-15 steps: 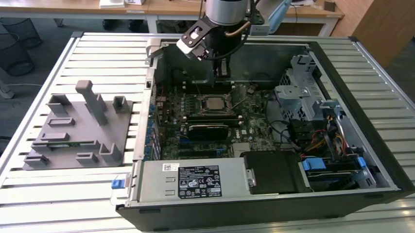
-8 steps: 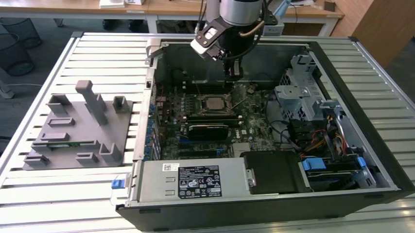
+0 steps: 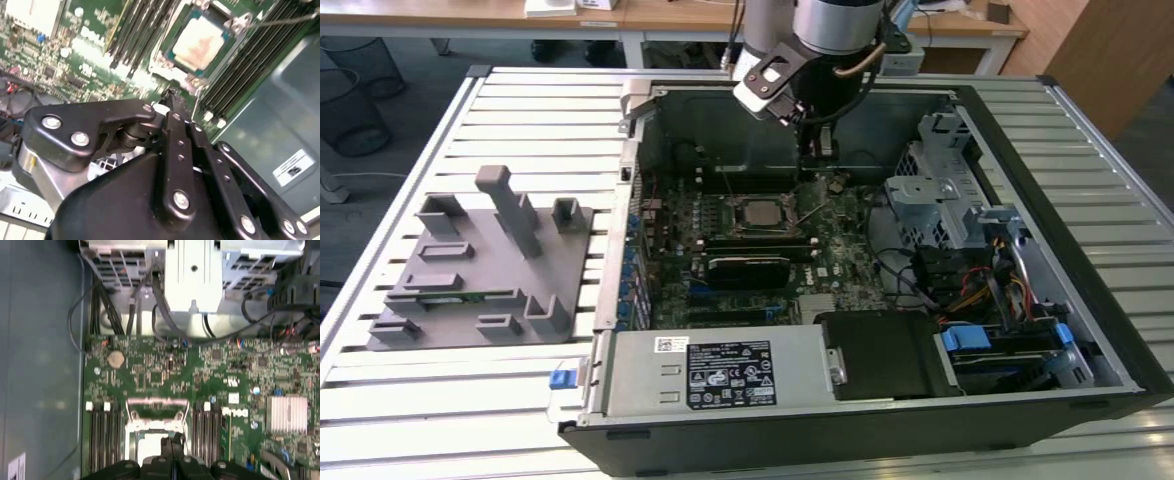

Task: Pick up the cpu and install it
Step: 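Close the cpu cover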

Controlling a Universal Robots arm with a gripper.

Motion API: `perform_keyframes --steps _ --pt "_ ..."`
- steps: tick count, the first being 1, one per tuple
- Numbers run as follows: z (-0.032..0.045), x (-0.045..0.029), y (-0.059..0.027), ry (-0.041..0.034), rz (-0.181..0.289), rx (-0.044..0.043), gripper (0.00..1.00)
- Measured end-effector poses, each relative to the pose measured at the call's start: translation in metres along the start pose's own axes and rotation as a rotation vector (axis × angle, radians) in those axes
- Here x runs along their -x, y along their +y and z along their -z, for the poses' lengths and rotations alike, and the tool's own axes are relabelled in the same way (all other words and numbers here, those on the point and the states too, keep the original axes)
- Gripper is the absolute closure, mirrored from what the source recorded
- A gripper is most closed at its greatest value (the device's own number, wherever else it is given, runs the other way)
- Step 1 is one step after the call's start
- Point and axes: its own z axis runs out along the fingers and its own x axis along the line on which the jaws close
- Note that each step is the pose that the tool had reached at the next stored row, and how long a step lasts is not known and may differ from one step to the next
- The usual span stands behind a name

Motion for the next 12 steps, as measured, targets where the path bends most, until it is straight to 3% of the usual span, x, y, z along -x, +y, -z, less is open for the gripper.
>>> perform_keyframes --steps 7,12 --pt "-0.0019 0.0001 0.0204 0.0000 0.000 -0.0019 0.89" --pt "-0.0047 -0.0002 0.0240 0.0003 0.039 -0.0016 0.89"
